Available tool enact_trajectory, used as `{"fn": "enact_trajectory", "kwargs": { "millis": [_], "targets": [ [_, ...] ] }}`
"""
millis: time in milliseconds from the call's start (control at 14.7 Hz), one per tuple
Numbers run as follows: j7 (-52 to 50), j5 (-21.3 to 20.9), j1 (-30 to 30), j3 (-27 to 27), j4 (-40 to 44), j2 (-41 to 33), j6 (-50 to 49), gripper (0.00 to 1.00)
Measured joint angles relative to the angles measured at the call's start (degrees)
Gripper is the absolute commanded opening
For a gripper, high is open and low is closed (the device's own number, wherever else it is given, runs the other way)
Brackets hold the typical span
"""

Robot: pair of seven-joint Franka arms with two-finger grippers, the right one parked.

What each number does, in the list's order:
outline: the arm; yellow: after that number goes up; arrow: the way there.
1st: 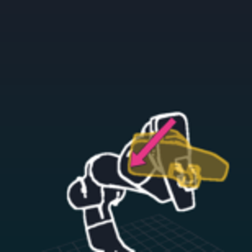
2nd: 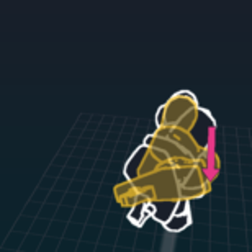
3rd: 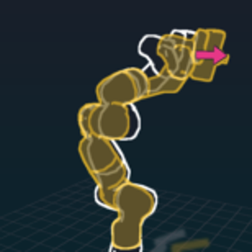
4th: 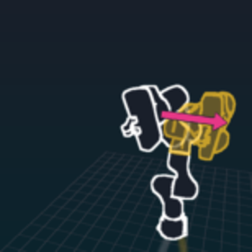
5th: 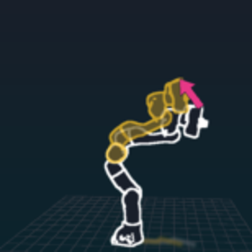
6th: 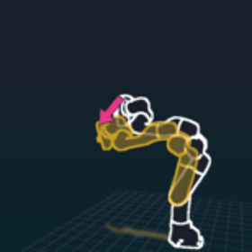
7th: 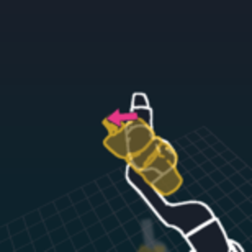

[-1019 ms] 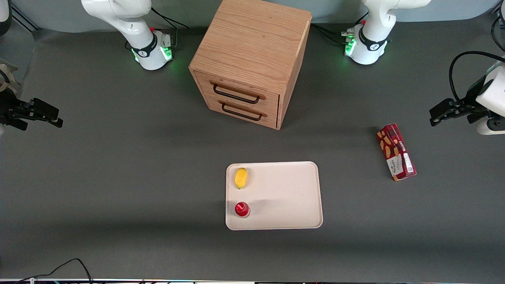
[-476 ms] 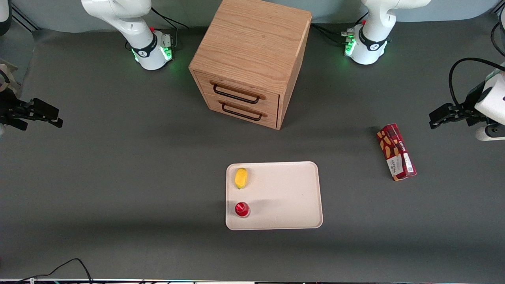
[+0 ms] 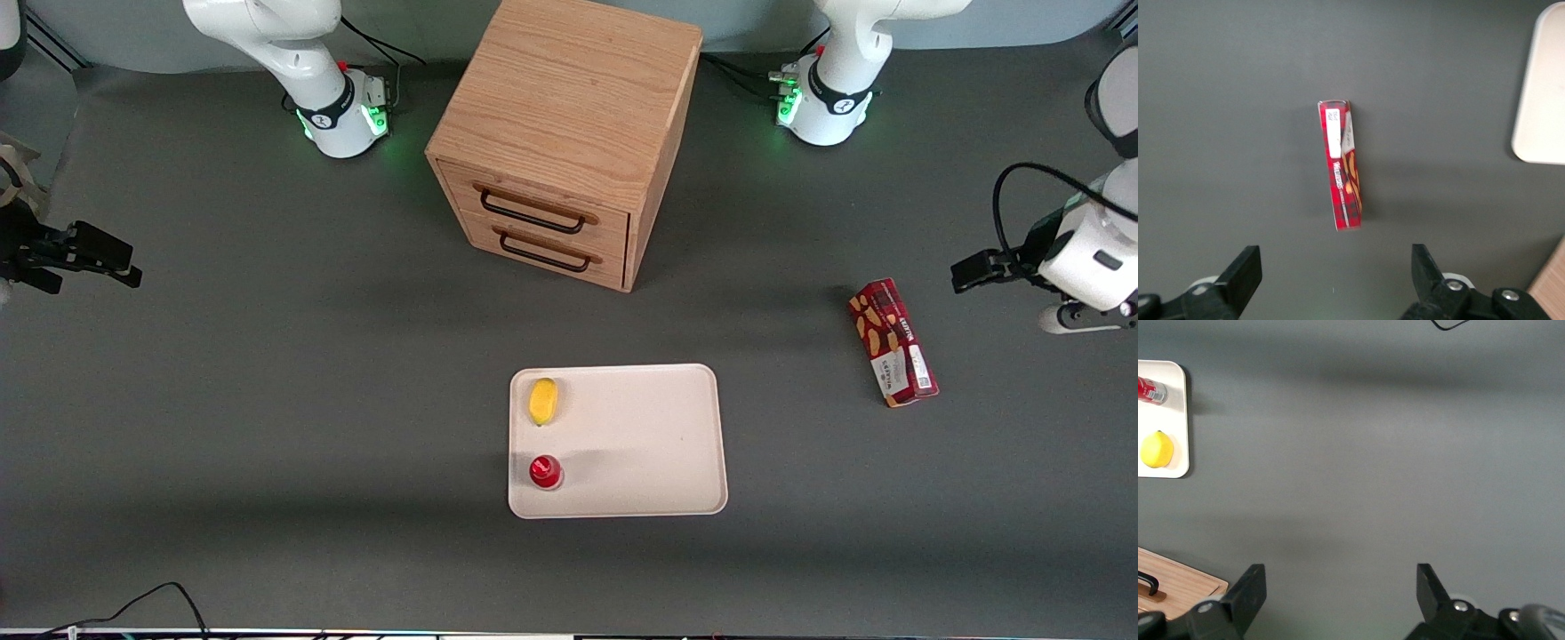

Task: Place red cookie box on tray
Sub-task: 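Move the open left gripper down over the red plaid cookie box, then close the left gripper on the end of the red cookie box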

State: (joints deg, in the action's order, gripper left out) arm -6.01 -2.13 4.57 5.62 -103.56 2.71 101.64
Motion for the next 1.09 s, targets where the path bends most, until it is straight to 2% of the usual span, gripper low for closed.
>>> {"fn": "enact_trajectory", "kwargs": {
  "millis": [408, 612, 816, 951, 1019, 1087],
  "targets": [
    [0.2, 0.3, -0.4, 3.4, -21.7, 2.0, 31.2, 1.0],
    [0.2, 1.7, -0.4, 3.4, -26.0, 6.1, 41.9, 1.0],
    [0.2, 3.5, -0.4, 3.4, -27.7, 10.0, 48.5, 0.99],
    [0.2, 5.1, -0.4, 3.4, -27.9, 12.1, 51.1, 0.88],
    [0.2, 5.7, -0.3, 3.3, -27.9, 12.9, 52.2, 0.72],
    [0.2, 6.1, -0.3, 3.3, -27.9, 13.6, 53.1, 0.5]
  ]
}}
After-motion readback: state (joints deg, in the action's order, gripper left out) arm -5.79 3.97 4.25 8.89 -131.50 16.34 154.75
